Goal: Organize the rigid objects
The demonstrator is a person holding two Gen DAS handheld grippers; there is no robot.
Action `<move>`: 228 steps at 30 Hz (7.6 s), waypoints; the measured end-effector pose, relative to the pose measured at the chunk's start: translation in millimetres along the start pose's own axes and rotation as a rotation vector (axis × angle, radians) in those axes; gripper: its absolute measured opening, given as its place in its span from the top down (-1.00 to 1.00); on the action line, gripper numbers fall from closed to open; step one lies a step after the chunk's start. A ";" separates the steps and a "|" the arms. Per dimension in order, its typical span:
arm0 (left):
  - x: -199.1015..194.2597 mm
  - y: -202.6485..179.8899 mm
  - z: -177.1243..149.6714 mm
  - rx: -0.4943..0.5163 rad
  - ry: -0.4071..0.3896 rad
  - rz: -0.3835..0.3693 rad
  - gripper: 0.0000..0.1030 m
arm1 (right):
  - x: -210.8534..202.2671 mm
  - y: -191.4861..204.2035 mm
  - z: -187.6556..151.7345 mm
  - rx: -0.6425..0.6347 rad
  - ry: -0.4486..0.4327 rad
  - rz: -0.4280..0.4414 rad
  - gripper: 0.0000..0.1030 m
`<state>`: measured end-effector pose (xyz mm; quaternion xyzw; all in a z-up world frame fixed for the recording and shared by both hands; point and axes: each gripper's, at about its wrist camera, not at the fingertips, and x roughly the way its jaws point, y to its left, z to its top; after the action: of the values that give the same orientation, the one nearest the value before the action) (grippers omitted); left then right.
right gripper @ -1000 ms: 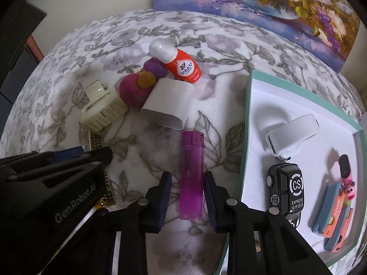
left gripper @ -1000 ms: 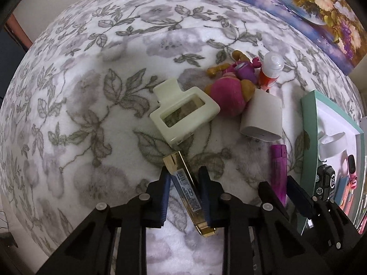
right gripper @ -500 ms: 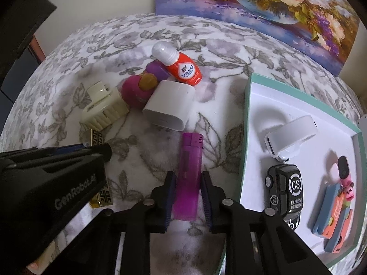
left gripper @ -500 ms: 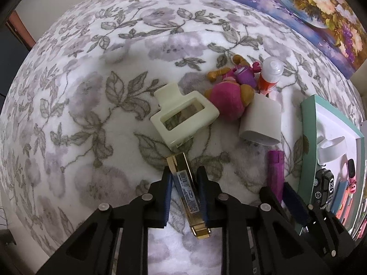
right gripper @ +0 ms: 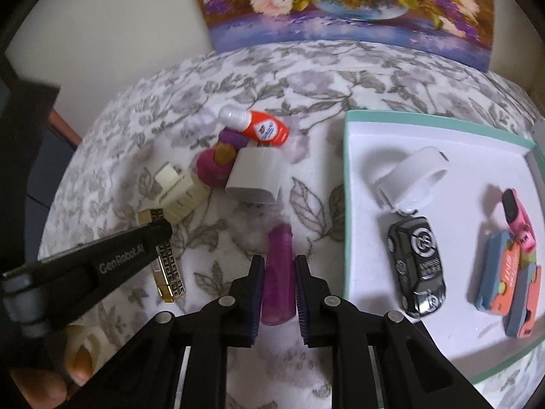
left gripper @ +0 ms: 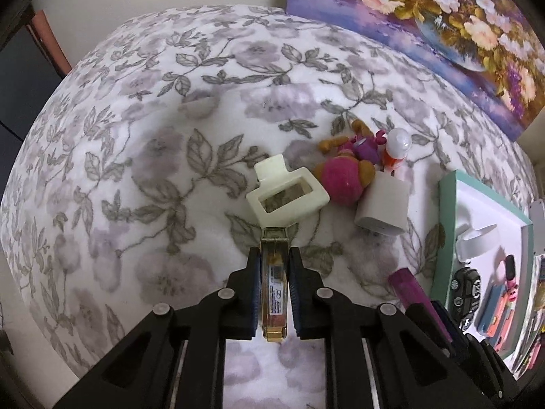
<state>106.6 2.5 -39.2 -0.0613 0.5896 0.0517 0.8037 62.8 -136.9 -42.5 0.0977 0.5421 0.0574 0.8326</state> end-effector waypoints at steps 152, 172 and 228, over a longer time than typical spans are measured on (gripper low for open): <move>-17.6 2.1 47.4 -0.164 -0.188 -0.026 -0.99 | -53.3 -38.8 33.7 0.067 -0.173 -0.161 -1.00; -6.0 52.9 72.8 -0.229 -0.162 -0.031 -0.99 | -0.8 9.5 69.9 -0.028 -0.129 -0.031 -1.00; 61.4 35.4 39.0 -0.185 0.097 -0.025 -0.93 | 70.2 24.2 53.2 -0.078 0.004 -0.063 0.08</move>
<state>156.3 44.3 -87.5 -0.1453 0.6197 0.0928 0.7657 140.1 -104.5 -78.7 0.0481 0.5438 0.0523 0.8362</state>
